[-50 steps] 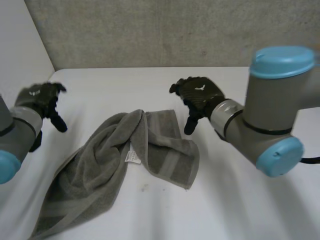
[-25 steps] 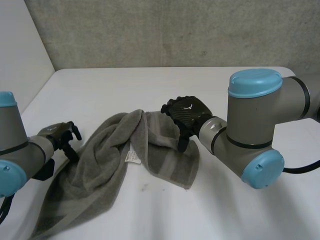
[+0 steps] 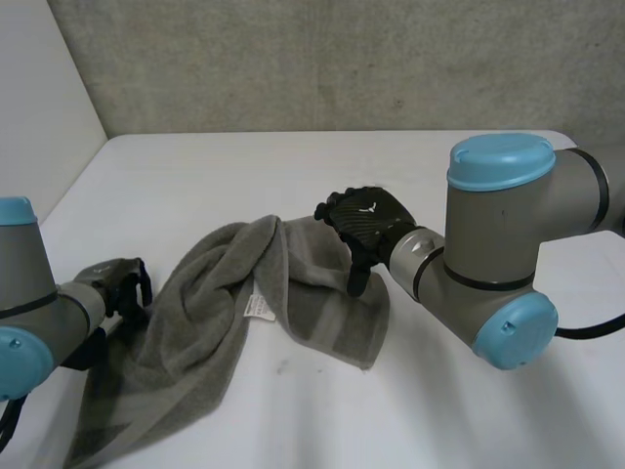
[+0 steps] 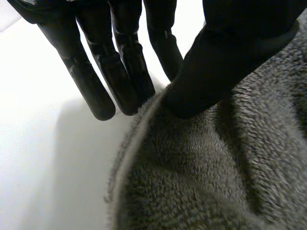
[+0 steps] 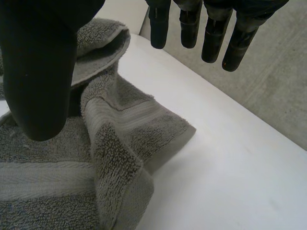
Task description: Fold the laundry
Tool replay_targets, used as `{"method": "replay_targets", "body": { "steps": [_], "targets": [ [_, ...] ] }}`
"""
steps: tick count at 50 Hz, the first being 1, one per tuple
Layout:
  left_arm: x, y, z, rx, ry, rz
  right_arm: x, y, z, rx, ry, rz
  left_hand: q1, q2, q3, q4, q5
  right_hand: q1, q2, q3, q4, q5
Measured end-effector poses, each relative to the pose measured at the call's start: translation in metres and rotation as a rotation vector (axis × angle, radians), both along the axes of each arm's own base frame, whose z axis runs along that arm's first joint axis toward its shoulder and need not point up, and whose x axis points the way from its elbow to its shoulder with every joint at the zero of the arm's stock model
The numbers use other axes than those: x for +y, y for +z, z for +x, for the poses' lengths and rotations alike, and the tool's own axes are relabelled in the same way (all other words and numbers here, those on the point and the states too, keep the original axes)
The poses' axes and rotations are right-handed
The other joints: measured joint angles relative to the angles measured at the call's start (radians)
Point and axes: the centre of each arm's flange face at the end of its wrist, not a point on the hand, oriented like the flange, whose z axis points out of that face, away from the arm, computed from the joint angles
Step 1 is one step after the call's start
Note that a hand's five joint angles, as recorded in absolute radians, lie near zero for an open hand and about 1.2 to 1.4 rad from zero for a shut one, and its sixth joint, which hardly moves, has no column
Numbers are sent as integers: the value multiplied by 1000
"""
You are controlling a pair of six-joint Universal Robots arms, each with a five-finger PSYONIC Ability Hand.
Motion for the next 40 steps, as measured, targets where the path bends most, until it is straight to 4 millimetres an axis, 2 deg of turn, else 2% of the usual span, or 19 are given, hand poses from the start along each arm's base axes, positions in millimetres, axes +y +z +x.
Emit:
{"method": "replay_targets", "body": {
  "steps": [2,6,13,15,16,19,21,23,24,28,31,32,34,35,36,38,40],
  "targets": [
    [-2,1,0,-20,-11,-17,0,3,0,-5,0,-7,102,135,133,134,126,0,0,0,0,0],
    [-3,11,1,-50,-31,-55,-1,7,0,-14,0,-16,139,189,189,189,178,0,0,0,0,0],
    [6,64,-10,-71,-88,-223,-9,18,7,-62,-7,-37,157,214,213,214,200,0,0,0,0,0],
    [15,82,-19,-63,-117,-281,-14,20,10,-87,-10,-33,157,215,214,215,202,0,0,0,0,0],
    [24,98,-26,-53,-145,-330,-18,20,14,-116,-12,-22,157,215,215,216,204,0,0,0,0,0],
    [40,121,-36,-35,-183,-403,-24,19,20,-157,-8,2,157,215,216,216,204,0,0,0,0,0],
    [56,140,-43,-17,-214,-465,-31,14,29,-217,9,52,157,216,217,216,205,0,0,0,0,0],
    [62,148,-45,-10,-225,-490,-33,11,32,-238,16,73,157,217,217,217,205,0,0,0,0,0],
    [73,159,-47,3,-243,-527,-37,4,37,-273,28,115,157,217,217,217,205,0,0,0,0,0],
    [86,172,-50,20,-264,-573,-41,-9,44,-310,38,172,159,217,217,217,205,0,0,0,0,0],
    [100,184,-54,38,-287,-618,-40,-31,56,-333,54,237,162,217,217,218,205,0,0,0,0,0],
    [101,186,-54,41,-290,-623,-39,-34,59,-335,56,244,162,217,217,218,205,37,49,52,48,49],
    [104,189,-56,46,-298,-637,-36,-45,66,-334,56,256,162,217,217,218,205,324,370,378,362,348],
    [104,189,-56,46,-298,-637,-36,-45,66,-334,56,256,162,217,217,218,205,324,370,378,362,348],
    [104,190,-57,47,-300,-641,-35,-47,68,-332,51,252,162,217,217,219,205,521,589,590,573,540],
    [102,192,-57,48,-300,-651,-36,-46,70,-330,29,228,162,217,217,219,205,701,840,839,822,777],
    [100,193,-58,48,-298,-658,-37,-43,70,-329,14,207,162,217,217,219,205,720,943,958,943,882]
  ]
}}
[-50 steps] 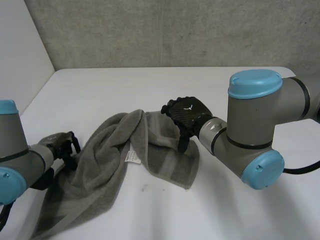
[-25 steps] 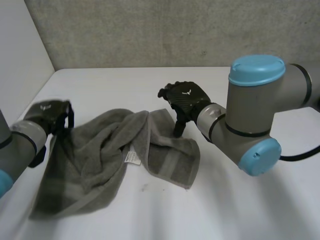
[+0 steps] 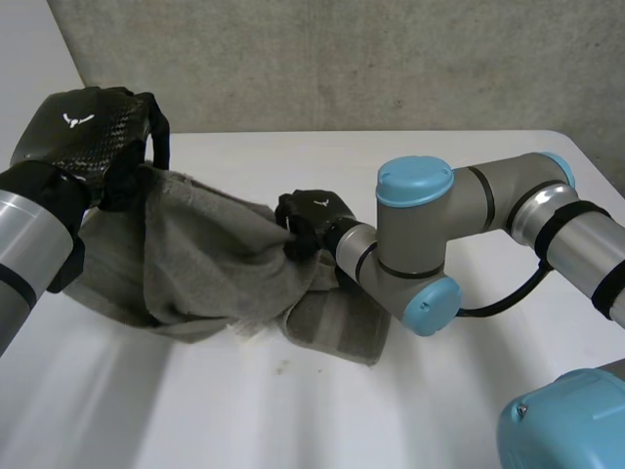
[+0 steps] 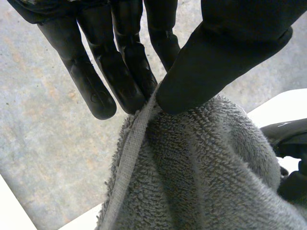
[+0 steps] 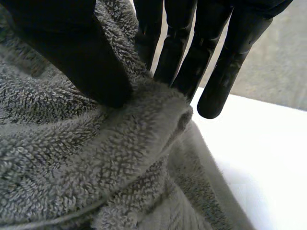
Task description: Fold the laundry
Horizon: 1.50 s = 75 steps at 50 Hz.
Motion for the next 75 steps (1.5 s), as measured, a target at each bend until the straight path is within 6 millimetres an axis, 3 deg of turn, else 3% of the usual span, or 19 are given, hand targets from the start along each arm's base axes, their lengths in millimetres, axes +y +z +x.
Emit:
{"method": "replay_targets", "body": {
  "steps": [4,5,12,22,27,33,37,42,46,51,55,57,60,62,68,69,71,74,75],
  "targets": [
    [-5,-1,-1,2,3,-8,0,16,-3,5,-16,-49,0,0,1,0,0,0,0,10,12,5],
    [-13,-6,-3,1,5,-13,2,47,-12,23,-26,-135,9,0,1,0,0,0,0,11,14,12],
    [-36,-31,-12,-31,9,8,21,123,-52,134,-41,-376,9,0,1,0,4,0,0,11,14,15],
    [-58,-59,-22,-82,1,52,70,177,-102,314,-58,-623,10,0,1,0,4,0,0,11,17,17],
    [-59,-64,-28,-86,-22,68,90,177,-117,395,-38,-616,14,0,1,0,4,0,0,11,18,19],
    [-52,-89,-44,-115,-107,133,103,147,-123,570,63,-492,14,0,1,0,4,0,0,11,18,21],
    [-49,-107,-53,-139,-151,178,101,132,-122,642,104,-445,14,0,1,0,4,0,0,11,18,21],
    [-61,-121,-64,-146,-173,186,74,124,-108,657,77,-476,14,0,1,0,5,0,0,11,19,23],
    [-91,-85,-80,-78,-164,26,34,143,-89,549,-71,-660,14,0,1,0,5,0,9,18,20,23],
    [-116,2,-93,59,-138,-278,-3,191,-74,329,-316,-957,16,0,1,0,5,0,9,18,20,24],
    [-114,65,-93,168,-103,-487,-9,220,-72,185,-435,-1119,17,0,1,0,5,0,9,18,20,26],
    [-110,84,-91,207,-82,-549,-7,223,-72,151,-449,-1157,17,0,1,0,5,0,9,18,20,30],
    [-107,88,-89,223,-62,-561,-3,218,-73,145,-434,-1169,17,0,1,0,5,0,9,18,20,31],
    [-105,79,-88,215,-54,-536,0,210,-73,158,-409,-1160,17,0,1,0,6,0,9,18,20,31],
    [-98,-11,-85,80,-68,-285,14,137,-74,328,-212,-980,17,0,1,0,7,0,9,18,20,32],
    [-98,-11,-85,80,-68,-285,14,137,-74,328,-212,-980,17,0,1,0,7,0,9,18,20,32],
    [-79,-86,-78,-30,-101,-81,32,73,-82,486,-55,-796,17,0,1,0,7,0,9,17,17,32],
    [-68,-116,-74,-74,-119,2,37,60,-85,521,-23,-756,17,0,1,0,7,0,9,17,17,32],
    [-53,-145,-69,-120,-141,81,51,29,-93,613,58,-649,17,0,1,0,7,0,9,17,17,32]
  ]
}}
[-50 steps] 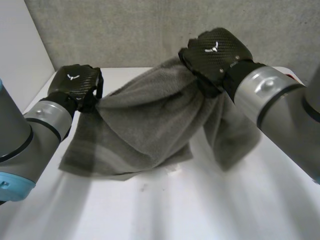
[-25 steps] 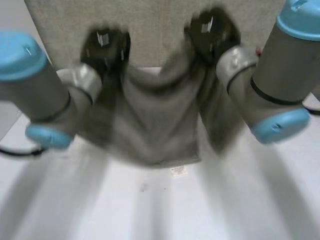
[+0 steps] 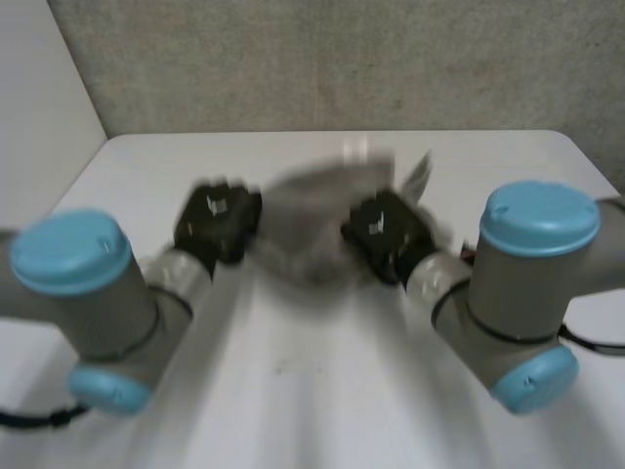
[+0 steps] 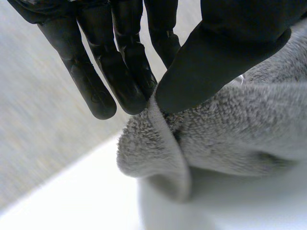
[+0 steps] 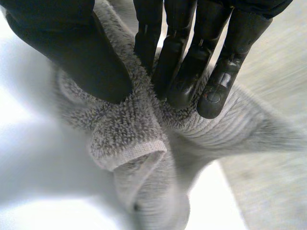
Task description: Fold the laundry
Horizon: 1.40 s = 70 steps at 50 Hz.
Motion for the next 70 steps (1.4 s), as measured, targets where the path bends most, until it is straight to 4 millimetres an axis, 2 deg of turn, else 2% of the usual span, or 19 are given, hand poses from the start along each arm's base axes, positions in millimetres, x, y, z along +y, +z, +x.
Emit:
{"method": "replay_targets", "body": {
  "steps": [5,9,10,13,19,26,30,37,39,49,52,56,57,58,63,66,67,68,70],
  "targets": [
    [27,-36,9,-83,-37,99,20,-26,-14,123,2,150,0,0,0,0,0,-78,-183,-189,-192,-130],
    [37,-36,14,-103,-46,100,30,-23,-22,164,-4,215,0,0,0,0,0,-189,-297,-314,-318,-248],
    [40,-32,15,-105,-48,92,34,-18,-25,170,-9,239,0,0,0,0,0,-459,-645,-657,-665,-605],
    [45,-24,18,-101,-48,75,36,-5,-30,151,-31,269,0,0,0,0,0,-584,-791,-810,-819,-769],
    [53,-12,23,-89,-46,50,30,25,-36,46,-86,274,0,0,0,0,0,-600,-796,-827,-837,-794],
    [65,-5,27,-81,-53,37,1,85,-45,-160,-162,176,0,0,0,0,0,-600,-796,-827,-837,-794],
    [69,-4,27,-81,-60,35,-13,97,-45,-193,-175,140,0,0,0,0,0,-600,-796,-827,-837,-794],
    [70,-3,27,-80,-63,32,-38,76,-34,-160,-181,178,0,0,0,0,0,-600,-796,-827,-837,-794],
    [70,-1,27,-78,-62,26,-46,56,-30,-120,-184,239,0,0,0,0,0,-600,-796,-827,-837,-794],
    [66,3,27,-69,-54,9,-53,3,-26,-9,-197,389,0,0,0,0,0,-600,-796,-827,-837,-792],
    [63,3,27,-68,-49,8,-57,-7,-25,15,-193,374,0,0,0,0,0,-289,-443,-479,-486,-453],
    [61,2,27,-67,-45,7,-64,-11,-23,18,-192,321,0,0,0,0,0,-289,-443,-479,-486,-453],
    [60,2,27,-67,-44,7,-68,-11,-22,12,-195,288,0,0,0,0,0,45,-2,-14,-14,-1],
    [59,3,27,-66,-43,6,-70,-10,-21,8,-198,270,0,0,0,0,0,45,-1,-9,-10,1],
    [46,10,29,-53,-16,-18,-76,19,-22,-51,-214,156,0,0,0,0,0,45,-1,-6,-4,4],
    [29,27,33,-27,22,-70,-72,66,-26,-138,-221,45,0,0,0,0,0,45,-1,-6,-2,6],
    [29,27,33,-27,22,-70,-72,66,-26,-138,-221,45,0,0,0,0,0,45,-1,-6,-2,6],
    [16,53,36,9,49,-144,-66,108,-33,-220,-223,-48,0,0,0,0,0,45,-1,-6,0,6],
    [9,76,37,41,63,-209,-60,140,-39,-274,-224,-120,0,0,1,0,0,45,-1,-5,2,6]
  ]
}}
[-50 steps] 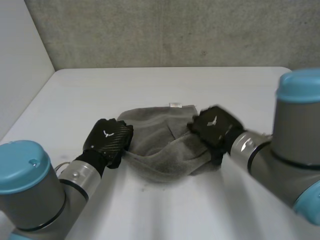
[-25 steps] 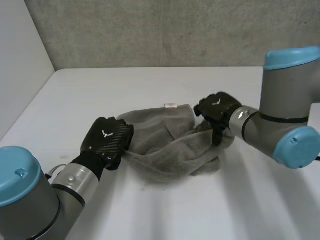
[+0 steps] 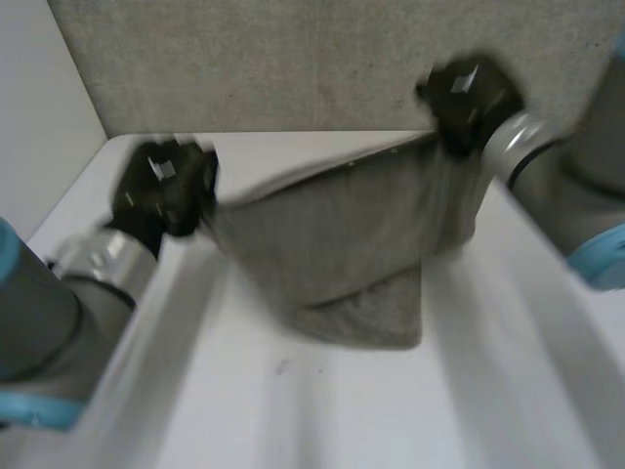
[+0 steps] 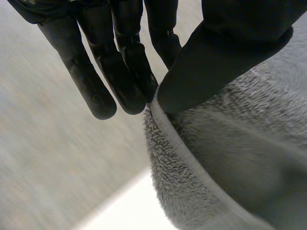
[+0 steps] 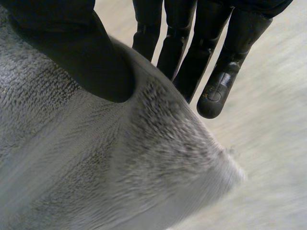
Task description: Fold the laundry
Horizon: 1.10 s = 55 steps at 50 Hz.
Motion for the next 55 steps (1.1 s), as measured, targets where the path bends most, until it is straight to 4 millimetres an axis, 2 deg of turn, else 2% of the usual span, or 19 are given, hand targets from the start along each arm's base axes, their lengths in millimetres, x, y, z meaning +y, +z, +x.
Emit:
{"method": "replay_targets", "body": {
  "steps": [3,4,6,10,13,18,19,20,23,25,30,32,36,41,42,43,49,52,55],
  "targets": [
    [-5,56,3,66,14,-143,19,57,-18,-54,-22,-128,6,0,0,0,0,0,0,5,1,0],
    [-5,56,3,66,14,-143,19,57,-18,-54,-22,-128,6,0,0,0,0,0,0,5,1,0],
    [0,95,6,103,18,-227,36,91,-39,-47,-58,-193,6,2,0,0,0,0,0,5,1,1],
    [9,122,10,114,17,-258,49,102,-58,34,-99,-188,6,2,0,0,0,0,0,5,1,1],
    [13,125,12,103,16,-237,53,96,-64,103,-105,-150,6,2,0,0,0,0,0,5,1,1],
    [13,120,12,83,11,-199,55,87,-66,159,-101,-111,6,2,0,0,0,0,0,5,1,1],
    [7,99,11,37,1,-104,55,84,-67,176,-98,-97,6,2,0,0,0,0,0,5,1,1],
    [2,86,10,13,-4,-53,48,61,-64,246,-79,-19,6,2,0,0,0,0,0,5,1,1],
    [-6,67,7,-18,-12,16,39,45,-60,269,-70,26,6,2,0,0,0,0,0,5,1,1],
    [-17,37,2,-63,-22,114,25,21,-50,296,-50,88,12,2,0,0,0,0,0,5,1,2],
    [-33,5,-5,-111,-32,202,11,-6,-35,323,-23,144,12,2,0,0,0,0,0,5,1,7],
    [-53,-14,-14,-145,-34,217,-10,-25,-18,335,-36,140,20,2,1,0,0,0,0,5,1,10],
    [-84,-14,-26,-157,-27,138,-37,-30,-3,310,-90,61,20,2,1,0,0,0,0,5,1,11],
    [-129,41,-41,-83,29,-156,-80,16,16,102,-228,-304,20,2,1,0,0,0,0,5,1,12],
    [-129,41,-41,-83,29,-156,-80,16,16,102,-228,-304,20,2,1,0,0,0,0,5,1,12],
    [-137,78,-42,-20,68,-299,-84,47,18,-5,-266,-466,20,2,1,0,0,0,0,5,1,12],
    [-126,165,-31,147,142,-593,-64,109,12,-207,-294,-734,28,2,1,0,0,0,0,5,1,13],
    [-114,184,-24,193,151,-649,-49,119,7,-244,-270,-761,28,2,1,0,0,0,0,5,1,14],
    [-108,173,-18,190,145,-610,-38,109,3,-219,-229,-707,28,2,1,0,0,0,0,5,1,15]
  ]
}}
